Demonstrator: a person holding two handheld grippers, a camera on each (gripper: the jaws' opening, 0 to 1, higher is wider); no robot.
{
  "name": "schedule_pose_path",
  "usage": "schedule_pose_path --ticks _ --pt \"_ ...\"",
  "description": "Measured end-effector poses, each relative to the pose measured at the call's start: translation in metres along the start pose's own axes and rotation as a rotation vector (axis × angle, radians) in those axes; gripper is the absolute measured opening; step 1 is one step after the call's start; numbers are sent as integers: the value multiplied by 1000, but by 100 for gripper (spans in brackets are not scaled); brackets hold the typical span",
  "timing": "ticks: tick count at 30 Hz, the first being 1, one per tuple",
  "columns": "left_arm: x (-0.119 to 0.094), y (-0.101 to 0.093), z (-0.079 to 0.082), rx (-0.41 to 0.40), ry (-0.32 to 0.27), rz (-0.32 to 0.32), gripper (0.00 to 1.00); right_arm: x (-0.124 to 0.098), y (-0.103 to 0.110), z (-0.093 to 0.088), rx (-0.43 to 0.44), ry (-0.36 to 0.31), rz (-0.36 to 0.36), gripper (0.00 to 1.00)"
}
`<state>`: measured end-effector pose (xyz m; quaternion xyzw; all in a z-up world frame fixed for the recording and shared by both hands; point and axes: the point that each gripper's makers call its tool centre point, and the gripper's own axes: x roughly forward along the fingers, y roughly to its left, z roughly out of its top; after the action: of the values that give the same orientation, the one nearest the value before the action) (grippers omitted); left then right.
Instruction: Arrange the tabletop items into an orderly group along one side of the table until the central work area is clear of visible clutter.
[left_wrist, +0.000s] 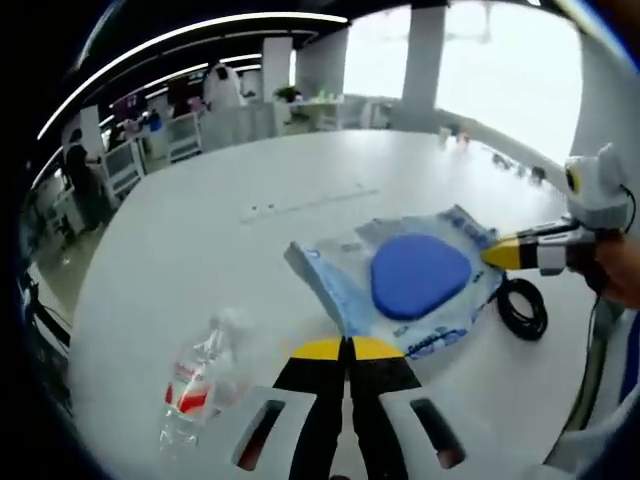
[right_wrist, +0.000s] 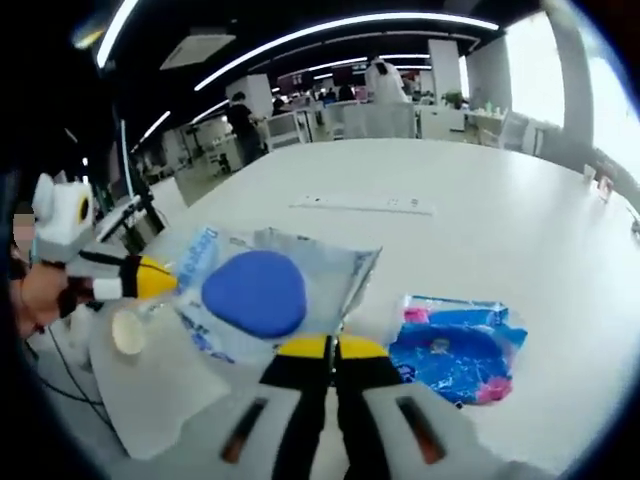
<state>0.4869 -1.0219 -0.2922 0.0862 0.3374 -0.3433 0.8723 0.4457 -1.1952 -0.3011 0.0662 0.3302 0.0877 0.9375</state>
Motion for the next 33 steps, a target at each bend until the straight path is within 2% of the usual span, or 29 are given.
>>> schedule_pose_path --ticks 16,33 --pt "34 11 -13 -22 32 -10 0 31 -13 -14 -1 59 -27 0" --pt "48 14 -24 -41 54 -13 0 47 -19 -27 -21 108 -25 0"
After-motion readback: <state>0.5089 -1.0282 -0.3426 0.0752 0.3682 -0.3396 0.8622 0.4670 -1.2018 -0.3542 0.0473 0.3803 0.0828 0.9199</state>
